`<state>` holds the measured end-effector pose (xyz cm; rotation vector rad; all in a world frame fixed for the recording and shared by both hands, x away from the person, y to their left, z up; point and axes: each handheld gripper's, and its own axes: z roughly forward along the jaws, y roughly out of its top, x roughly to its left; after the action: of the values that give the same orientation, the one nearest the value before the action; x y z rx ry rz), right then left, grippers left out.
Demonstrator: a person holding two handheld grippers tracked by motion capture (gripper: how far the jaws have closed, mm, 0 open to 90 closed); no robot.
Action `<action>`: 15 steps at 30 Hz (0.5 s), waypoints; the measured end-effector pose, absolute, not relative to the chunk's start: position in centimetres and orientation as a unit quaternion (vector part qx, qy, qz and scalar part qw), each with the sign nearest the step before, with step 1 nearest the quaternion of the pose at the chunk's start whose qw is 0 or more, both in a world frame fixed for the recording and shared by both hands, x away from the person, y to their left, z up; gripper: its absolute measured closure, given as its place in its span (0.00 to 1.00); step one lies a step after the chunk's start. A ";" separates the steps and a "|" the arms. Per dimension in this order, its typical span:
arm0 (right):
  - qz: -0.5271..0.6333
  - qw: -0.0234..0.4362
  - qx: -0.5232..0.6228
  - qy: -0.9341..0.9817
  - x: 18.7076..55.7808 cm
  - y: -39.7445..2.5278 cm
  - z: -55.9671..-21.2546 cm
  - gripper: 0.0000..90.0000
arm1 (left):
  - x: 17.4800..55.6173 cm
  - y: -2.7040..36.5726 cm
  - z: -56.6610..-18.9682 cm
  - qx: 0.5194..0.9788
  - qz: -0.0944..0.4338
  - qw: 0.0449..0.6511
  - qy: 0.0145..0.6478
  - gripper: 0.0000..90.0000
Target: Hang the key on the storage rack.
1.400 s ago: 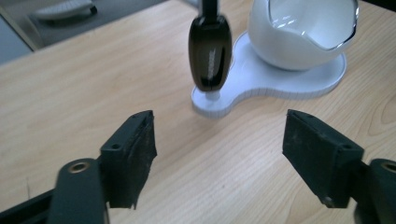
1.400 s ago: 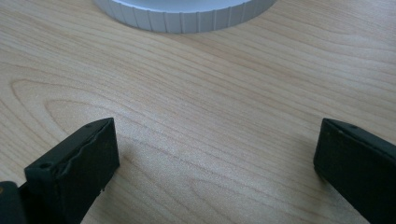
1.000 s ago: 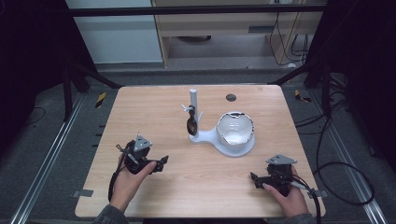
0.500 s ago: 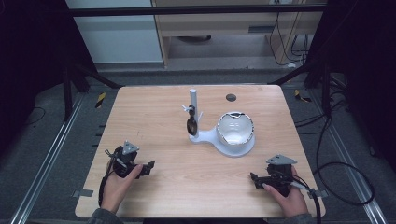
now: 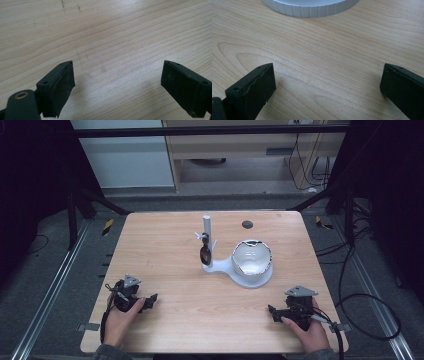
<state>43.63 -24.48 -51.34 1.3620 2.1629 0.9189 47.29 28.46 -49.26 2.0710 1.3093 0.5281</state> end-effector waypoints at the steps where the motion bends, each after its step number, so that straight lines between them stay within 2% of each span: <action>1: 0.331 0.211 0.490 0.778 43.6 -24.5 -51.3 0.01 | 47.3 28.5 -49.3 0.785 0.199 0.313 0.496 0.12; 15: 0.331 0.211 0.490 0.778 43.6 -24.5 -51.3 0.00 | 47.8 28.6 -50.3 0.783 0.200 0.322 0.493 0.11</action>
<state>43.63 -24.48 -51.34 1.3626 2.1628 0.9186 47.80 28.62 -50.27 2.0565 1.2931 0.5248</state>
